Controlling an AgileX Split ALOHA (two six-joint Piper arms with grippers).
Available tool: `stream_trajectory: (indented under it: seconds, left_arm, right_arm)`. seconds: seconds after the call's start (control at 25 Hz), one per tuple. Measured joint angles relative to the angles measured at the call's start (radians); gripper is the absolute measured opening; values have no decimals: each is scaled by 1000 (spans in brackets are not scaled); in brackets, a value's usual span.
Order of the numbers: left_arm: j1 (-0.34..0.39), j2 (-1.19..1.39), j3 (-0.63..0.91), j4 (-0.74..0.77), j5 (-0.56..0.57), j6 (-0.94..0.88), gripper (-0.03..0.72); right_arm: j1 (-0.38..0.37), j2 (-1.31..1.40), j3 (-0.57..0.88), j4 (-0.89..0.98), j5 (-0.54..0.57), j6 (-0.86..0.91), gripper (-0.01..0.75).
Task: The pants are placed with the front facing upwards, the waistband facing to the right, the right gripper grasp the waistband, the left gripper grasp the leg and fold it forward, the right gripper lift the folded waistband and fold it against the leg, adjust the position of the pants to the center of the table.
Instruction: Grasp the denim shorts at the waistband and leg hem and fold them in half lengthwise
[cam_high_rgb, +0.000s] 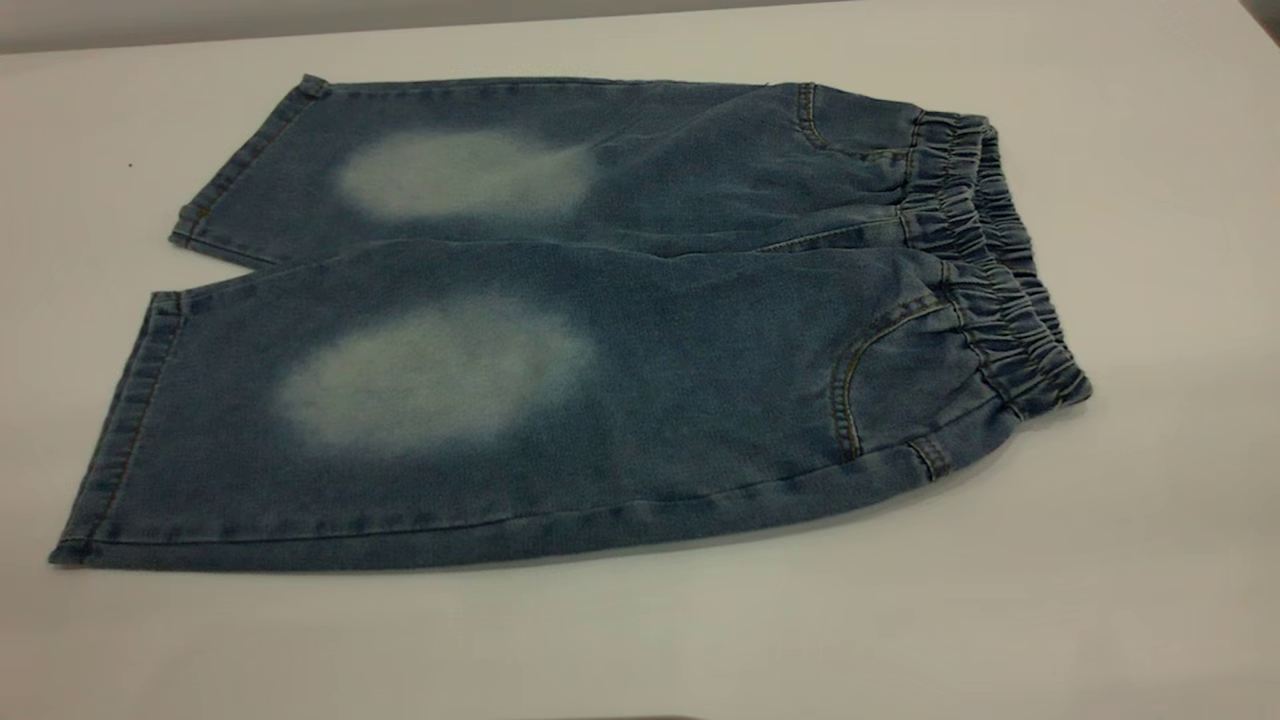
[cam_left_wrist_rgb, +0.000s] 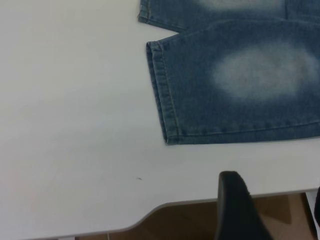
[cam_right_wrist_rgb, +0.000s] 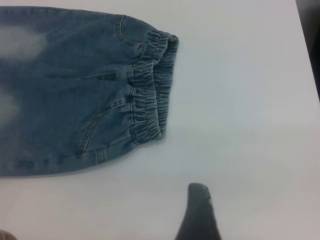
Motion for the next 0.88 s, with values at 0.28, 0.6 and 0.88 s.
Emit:
stream_trajectory:
  seconds: [0.28,0.6,0.88]
  left_arm:
    - [0,0,0,-14,-12,-16,337]
    - [0,66,-47,-48,-44,-53,341]
    - [0,405,-88,-101,-193,158,482]
  right_arm:
    - [0,0,0,23,-2,3,473]
    - [0,137,-3,155,-9,97,501]
    - [0,481,-3,338,-164,-67,579]
